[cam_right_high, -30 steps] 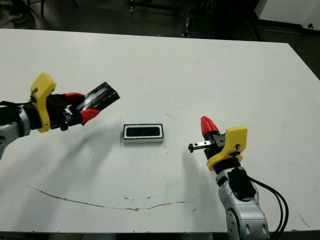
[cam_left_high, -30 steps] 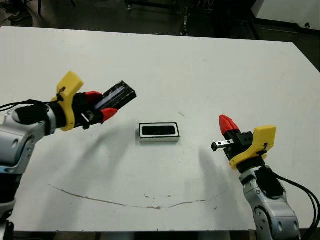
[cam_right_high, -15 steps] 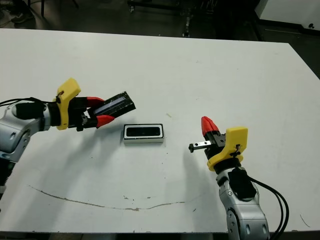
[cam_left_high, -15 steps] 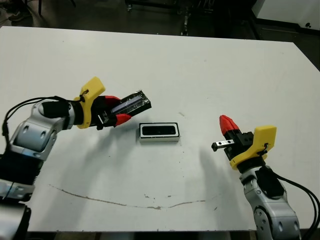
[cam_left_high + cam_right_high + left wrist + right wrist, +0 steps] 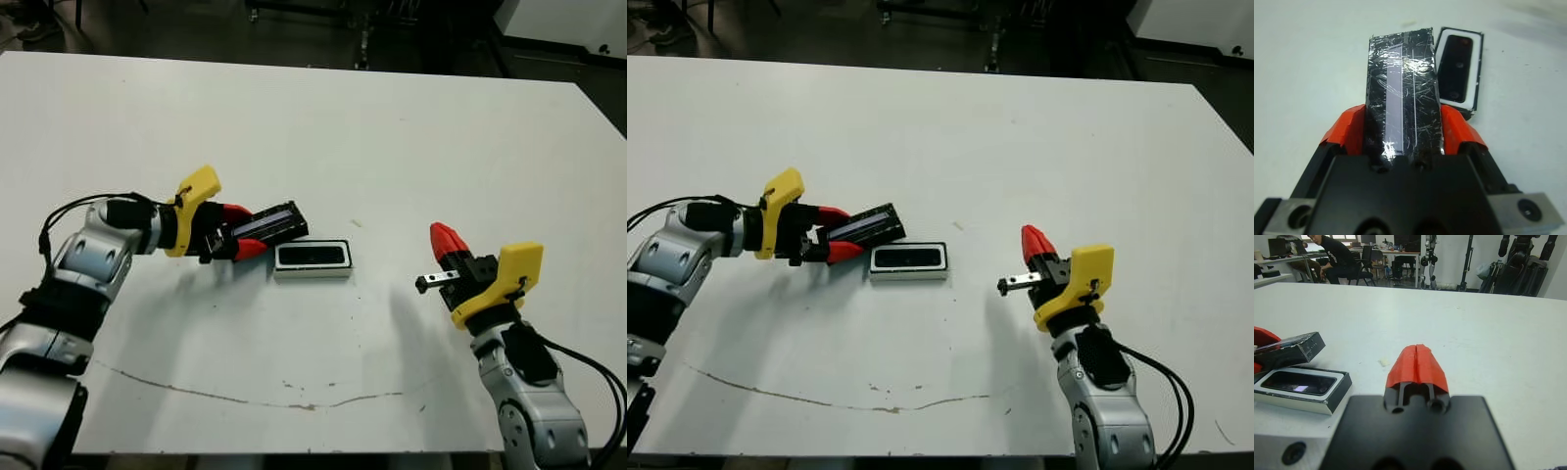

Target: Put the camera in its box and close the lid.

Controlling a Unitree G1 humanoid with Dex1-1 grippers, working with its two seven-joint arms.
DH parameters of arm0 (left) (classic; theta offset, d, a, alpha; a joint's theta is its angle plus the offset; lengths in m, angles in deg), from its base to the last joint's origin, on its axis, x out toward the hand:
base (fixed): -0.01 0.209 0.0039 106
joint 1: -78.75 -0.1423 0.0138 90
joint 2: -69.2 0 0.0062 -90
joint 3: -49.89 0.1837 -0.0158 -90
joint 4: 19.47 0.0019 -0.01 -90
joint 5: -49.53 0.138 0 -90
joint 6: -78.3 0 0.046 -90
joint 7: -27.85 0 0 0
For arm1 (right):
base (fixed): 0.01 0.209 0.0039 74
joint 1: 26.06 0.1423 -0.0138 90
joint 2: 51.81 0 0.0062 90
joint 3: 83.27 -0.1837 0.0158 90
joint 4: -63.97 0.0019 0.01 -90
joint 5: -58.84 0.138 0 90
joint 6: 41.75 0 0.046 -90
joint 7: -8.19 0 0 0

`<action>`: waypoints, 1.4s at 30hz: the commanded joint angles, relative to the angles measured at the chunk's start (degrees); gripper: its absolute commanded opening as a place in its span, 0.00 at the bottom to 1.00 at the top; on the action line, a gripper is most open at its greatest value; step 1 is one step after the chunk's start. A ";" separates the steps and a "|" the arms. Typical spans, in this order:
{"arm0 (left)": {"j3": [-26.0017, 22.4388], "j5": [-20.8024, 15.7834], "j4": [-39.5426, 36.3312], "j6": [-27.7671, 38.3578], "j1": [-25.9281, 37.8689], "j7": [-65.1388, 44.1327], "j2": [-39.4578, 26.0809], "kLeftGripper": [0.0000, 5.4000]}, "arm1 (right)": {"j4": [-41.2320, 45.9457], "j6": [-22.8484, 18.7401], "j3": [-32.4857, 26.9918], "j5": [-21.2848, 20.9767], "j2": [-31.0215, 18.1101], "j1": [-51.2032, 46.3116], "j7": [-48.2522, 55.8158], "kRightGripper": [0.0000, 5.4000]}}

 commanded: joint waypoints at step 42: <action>0.09 0.10 4.01 -3.45 -0.99 -12.63 3.31 0.59 | -0.46 0.03 -0.23 -0.68 -1.08 -1.15 -0.12 0.00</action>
